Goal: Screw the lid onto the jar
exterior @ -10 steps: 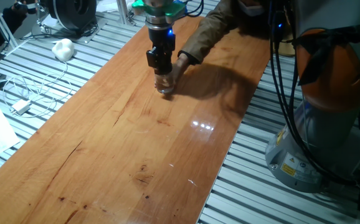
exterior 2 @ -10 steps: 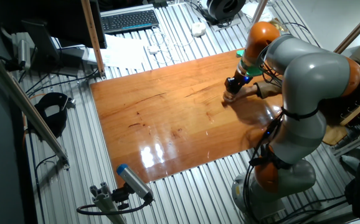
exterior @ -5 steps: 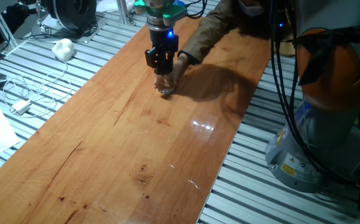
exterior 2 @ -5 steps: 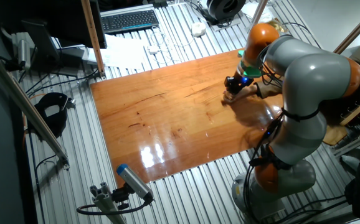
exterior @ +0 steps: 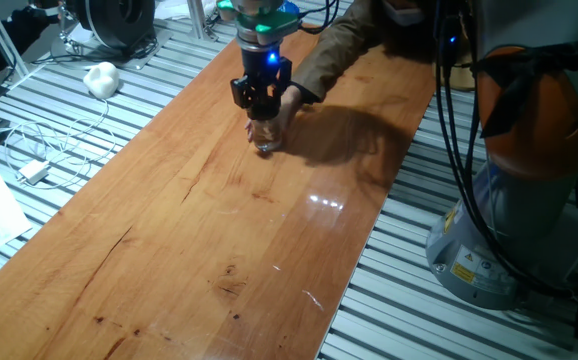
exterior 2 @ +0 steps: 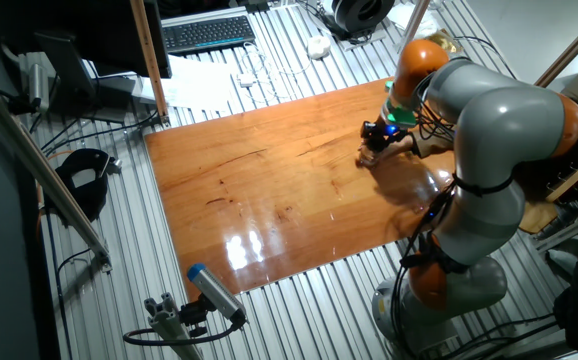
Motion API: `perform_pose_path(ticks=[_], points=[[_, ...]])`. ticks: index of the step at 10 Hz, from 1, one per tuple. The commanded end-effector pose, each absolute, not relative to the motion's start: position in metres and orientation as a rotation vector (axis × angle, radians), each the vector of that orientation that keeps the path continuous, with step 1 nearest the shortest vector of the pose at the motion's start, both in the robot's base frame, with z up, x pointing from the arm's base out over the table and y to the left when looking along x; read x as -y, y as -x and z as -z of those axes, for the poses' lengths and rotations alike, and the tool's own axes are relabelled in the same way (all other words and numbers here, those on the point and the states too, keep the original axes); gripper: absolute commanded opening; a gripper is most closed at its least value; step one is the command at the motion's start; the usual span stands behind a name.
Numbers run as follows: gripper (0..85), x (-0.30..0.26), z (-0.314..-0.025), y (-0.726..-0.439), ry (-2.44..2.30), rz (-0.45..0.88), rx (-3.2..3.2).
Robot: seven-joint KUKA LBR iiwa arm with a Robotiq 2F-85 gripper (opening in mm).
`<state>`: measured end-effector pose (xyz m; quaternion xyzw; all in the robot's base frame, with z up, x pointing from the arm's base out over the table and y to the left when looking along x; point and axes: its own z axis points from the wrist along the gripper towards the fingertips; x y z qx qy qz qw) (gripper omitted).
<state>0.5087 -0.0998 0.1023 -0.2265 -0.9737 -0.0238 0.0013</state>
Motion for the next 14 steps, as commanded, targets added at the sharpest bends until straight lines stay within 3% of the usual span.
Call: perform_pose_path(ticks=[1,2,3,7,8,14], points=[[51.0,0.099,-0.102,-0.509,0.897,0.067,3.009],[51.0,0.099,-0.102,-0.509,0.902,0.06,3.009],[68.0,0.099,-0.102,-0.509,0.904,0.06,3.007],[68.0,0.098,-0.102,-0.509,0.913,0.056,2.996],[85.0,0.098,-0.102,-0.509,0.913,0.047,2.998],[85.0,0.097,-0.119,-0.507,0.818,0.083,2.999]])
